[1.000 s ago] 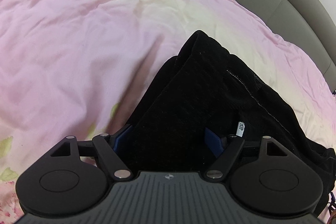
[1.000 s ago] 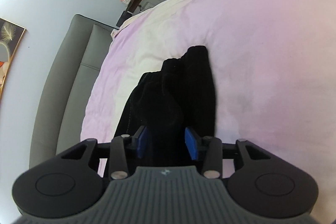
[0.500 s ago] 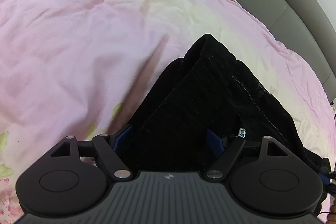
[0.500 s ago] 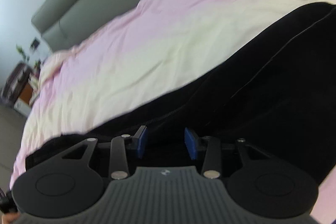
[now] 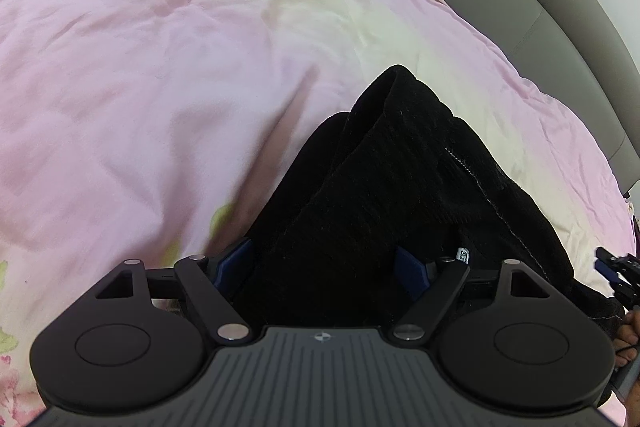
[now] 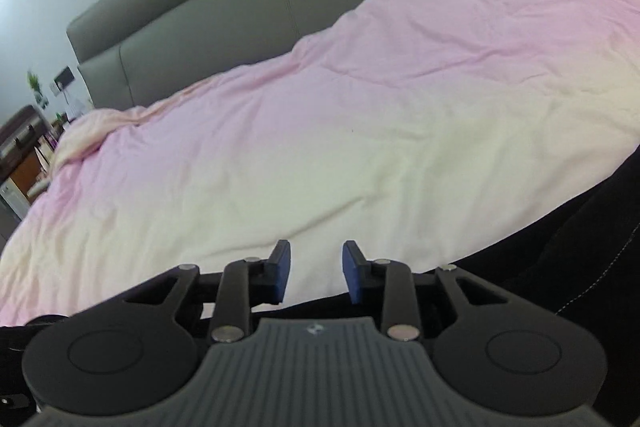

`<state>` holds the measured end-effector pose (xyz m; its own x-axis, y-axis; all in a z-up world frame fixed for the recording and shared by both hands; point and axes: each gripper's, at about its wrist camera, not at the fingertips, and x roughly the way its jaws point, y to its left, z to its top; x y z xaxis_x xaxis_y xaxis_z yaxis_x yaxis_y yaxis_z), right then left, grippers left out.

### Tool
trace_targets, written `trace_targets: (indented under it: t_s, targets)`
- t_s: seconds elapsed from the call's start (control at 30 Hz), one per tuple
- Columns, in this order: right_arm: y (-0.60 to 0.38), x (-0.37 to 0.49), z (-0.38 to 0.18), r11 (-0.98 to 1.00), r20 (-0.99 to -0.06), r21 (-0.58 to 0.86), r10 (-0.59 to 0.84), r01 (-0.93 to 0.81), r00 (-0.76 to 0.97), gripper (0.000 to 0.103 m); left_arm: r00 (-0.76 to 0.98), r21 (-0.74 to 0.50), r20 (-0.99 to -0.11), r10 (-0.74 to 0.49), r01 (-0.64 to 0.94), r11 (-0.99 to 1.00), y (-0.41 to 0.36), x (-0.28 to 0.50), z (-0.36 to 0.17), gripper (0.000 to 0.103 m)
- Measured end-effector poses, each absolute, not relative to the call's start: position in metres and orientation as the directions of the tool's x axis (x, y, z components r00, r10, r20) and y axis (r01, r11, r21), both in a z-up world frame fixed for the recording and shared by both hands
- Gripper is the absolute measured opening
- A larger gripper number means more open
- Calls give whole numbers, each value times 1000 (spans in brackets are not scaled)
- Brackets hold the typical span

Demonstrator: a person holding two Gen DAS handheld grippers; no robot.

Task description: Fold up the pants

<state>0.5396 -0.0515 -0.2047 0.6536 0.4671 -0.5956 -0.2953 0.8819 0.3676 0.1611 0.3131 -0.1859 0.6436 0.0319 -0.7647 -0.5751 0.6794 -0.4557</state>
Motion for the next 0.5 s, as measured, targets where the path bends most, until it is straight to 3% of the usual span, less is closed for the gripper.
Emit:
trace_targets:
  t_s: [0.07, 0.13, 0.23, 0.33, 0.5]
  targets:
    - [-70, 527, -192, 867, -554, 391, 490, -310, 673, 29, 648, -461, -761, 30, -572, 679, 314, 161, -187, 93]
    - [-90, 503, -176, 866, -521, 388, 489, -316, 700, 38, 658, -472, -753, 24, -565, 677, 314, 161, -187, 93]
    - [-129, 474, -156, 869, -489, 405, 469, -284, 736, 41, 685, -516, -729, 0, -548, 658, 317, 157, -186, 88]
    - [-179, 446, -149, 846, -457, 498, 440, -188, 773, 43, 701, -564, -712, -39, -537, 628, 323, 154, -187, 80]
    - [-242, 393, -155, 754, -445, 655, 435, -47, 783, 45, 715, -621, -691, -107, -512, 593, 332, 150, -194, 80]
